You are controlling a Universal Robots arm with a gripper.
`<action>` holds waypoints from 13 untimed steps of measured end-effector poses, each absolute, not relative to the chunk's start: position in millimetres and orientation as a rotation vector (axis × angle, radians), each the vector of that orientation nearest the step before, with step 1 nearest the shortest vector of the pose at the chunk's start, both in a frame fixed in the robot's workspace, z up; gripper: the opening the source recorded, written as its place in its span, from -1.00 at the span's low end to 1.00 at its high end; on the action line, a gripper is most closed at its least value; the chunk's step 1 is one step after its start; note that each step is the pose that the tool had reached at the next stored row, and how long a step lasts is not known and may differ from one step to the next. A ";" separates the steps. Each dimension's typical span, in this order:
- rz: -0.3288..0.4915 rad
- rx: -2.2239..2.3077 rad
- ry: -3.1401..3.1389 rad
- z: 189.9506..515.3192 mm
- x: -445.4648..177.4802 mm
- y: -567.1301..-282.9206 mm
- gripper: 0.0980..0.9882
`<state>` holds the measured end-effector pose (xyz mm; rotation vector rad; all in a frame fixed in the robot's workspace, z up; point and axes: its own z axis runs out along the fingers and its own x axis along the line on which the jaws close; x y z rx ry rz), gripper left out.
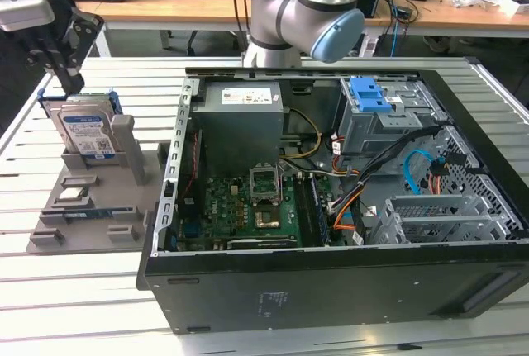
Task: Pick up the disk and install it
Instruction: 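Reach for the disk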
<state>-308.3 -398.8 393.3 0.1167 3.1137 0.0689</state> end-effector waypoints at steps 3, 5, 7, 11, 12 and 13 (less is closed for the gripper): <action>0.069 0.116 3.114 393.3 -319.6 -398.9 -0.98; 0.069 0.117 3.114 393.3 -324.8 -398.8 -0.98; 0.069 0.117 3.114 393.3 -335.2 -398.8 -0.98; 0.069 0.117 3.114 393.2 -350.2 -398.9 -0.98; 0.069 0.117 3.114 393.2 -354.0 -398.8 -0.98; 0.069 0.117 3.114 393.3 -356.7 -398.8 -0.98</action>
